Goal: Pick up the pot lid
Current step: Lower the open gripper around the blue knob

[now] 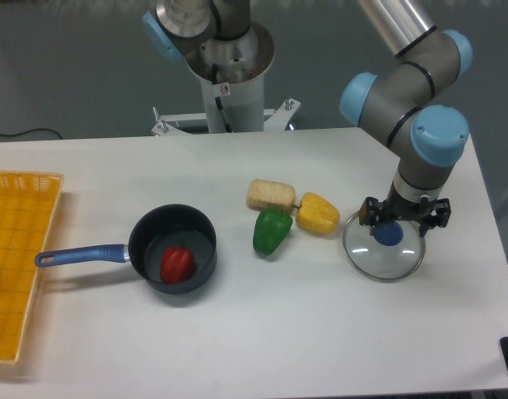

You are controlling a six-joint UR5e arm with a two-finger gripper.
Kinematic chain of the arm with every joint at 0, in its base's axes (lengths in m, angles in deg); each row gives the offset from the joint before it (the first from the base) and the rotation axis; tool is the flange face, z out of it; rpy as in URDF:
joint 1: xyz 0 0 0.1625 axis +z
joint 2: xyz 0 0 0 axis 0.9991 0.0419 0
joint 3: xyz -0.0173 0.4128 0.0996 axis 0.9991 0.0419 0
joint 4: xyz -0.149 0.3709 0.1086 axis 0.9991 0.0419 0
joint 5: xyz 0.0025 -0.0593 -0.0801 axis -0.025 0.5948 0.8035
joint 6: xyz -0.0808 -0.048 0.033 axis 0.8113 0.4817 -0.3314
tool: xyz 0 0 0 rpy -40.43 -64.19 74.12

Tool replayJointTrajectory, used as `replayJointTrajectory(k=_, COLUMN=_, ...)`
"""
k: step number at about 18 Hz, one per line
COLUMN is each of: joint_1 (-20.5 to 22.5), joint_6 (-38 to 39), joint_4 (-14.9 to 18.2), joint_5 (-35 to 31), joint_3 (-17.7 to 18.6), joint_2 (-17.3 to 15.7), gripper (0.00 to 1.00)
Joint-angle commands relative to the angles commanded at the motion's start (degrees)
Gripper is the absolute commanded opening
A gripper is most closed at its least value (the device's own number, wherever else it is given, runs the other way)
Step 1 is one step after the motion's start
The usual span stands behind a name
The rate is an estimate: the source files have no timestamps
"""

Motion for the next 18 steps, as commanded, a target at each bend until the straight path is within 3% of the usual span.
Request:
replayJointTrajectory(k=9, joint_1=0.44, joint_6=0.09, joint_4=-0.71, joint_5=0.0, joint_3=1.32, joint_2=0.09, gripper=1.0)
replayJointTrajectory(k=18, joint_1=0.35, joint_6=0.96, joint_4=-3.44, joint_5=-0.09, joint_3=3.35, joint_2=0.79, gripper=1.0)
